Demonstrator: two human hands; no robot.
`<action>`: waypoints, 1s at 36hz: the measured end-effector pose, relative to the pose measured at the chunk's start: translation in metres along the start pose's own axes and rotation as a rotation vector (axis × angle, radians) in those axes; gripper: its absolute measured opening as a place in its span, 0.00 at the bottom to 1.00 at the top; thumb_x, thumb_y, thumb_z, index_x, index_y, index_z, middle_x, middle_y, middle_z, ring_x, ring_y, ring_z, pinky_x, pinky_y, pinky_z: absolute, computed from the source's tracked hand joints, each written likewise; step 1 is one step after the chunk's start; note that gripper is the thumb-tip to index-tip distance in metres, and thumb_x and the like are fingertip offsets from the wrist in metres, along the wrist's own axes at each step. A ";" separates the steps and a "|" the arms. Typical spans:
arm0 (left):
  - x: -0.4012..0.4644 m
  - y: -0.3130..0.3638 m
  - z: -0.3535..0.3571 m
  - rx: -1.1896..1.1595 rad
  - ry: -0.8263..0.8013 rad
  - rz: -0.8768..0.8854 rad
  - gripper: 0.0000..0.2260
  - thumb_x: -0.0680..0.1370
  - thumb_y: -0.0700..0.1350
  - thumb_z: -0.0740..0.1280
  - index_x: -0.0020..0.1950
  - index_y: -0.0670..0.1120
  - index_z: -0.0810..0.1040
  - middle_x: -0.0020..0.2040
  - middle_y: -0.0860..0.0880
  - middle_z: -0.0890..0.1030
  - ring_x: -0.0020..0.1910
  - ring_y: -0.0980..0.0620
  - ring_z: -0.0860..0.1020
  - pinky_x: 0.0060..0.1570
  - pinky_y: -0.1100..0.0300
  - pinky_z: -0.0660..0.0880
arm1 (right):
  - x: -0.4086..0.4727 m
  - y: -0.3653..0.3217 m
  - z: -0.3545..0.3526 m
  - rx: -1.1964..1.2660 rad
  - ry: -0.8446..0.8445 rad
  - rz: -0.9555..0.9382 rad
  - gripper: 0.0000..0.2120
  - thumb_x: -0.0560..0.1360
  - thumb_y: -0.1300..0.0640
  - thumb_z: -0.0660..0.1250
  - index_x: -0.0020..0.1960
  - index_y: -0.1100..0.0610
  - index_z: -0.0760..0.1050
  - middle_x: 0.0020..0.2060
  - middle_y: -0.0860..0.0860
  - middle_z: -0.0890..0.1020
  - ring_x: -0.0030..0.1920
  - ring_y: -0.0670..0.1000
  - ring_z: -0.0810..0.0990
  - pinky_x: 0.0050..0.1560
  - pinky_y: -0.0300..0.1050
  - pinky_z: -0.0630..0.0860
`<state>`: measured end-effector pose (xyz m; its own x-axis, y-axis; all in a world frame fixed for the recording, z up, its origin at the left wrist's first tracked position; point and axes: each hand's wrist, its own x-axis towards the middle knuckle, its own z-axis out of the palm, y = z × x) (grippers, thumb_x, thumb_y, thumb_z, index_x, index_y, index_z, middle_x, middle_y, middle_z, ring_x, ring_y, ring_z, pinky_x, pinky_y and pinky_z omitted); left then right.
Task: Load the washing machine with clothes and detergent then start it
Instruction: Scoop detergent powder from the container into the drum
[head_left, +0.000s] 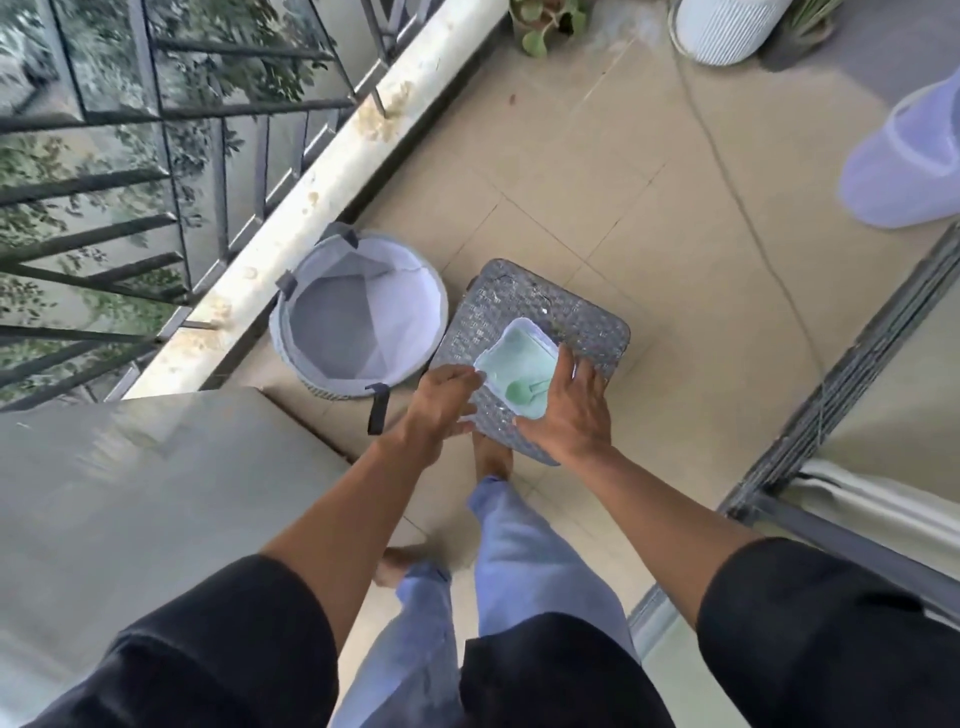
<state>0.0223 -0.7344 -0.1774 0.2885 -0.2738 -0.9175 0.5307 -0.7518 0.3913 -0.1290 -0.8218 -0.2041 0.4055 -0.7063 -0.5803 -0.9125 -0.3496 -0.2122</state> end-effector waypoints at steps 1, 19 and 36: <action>-0.001 -0.001 0.000 -0.007 -0.002 0.000 0.09 0.83 0.46 0.69 0.62 0.46 0.82 0.56 0.47 0.81 0.53 0.45 0.80 0.51 0.52 0.79 | -0.001 0.000 0.000 0.015 0.004 0.002 0.60 0.63 0.40 0.81 0.81 0.59 0.51 0.72 0.60 0.65 0.73 0.62 0.65 0.71 0.55 0.71; -0.076 -0.008 -0.056 -0.193 0.030 0.089 0.12 0.80 0.60 0.70 0.53 0.53 0.77 0.54 0.52 0.80 0.52 0.51 0.78 0.66 0.43 0.78 | -0.059 -0.073 -0.056 0.133 0.170 -0.164 0.54 0.61 0.33 0.76 0.78 0.54 0.58 0.70 0.55 0.70 0.71 0.59 0.69 0.63 0.58 0.76; -0.204 -0.053 -0.192 -0.632 0.221 0.526 0.38 0.70 0.62 0.78 0.76 0.57 0.69 0.71 0.50 0.80 0.64 0.42 0.83 0.65 0.42 0.80 | -0.198 -0.209 -0.096 0.214 0.381 -0.681 0.49 0.62 0.32 0.71 0.78 0.51 0.64 0.67 0.51 0.74 0.67 0.57 0.73 0.61 0.54 0.76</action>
<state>0.0887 -0.5233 0.0033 0.7363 -0.3205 -0.5959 0.6105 -0.0650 0.7894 -0.0140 -0.6680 0.0311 0.8311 -0.5553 0.0300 -0.4333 -0.6805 -0.5908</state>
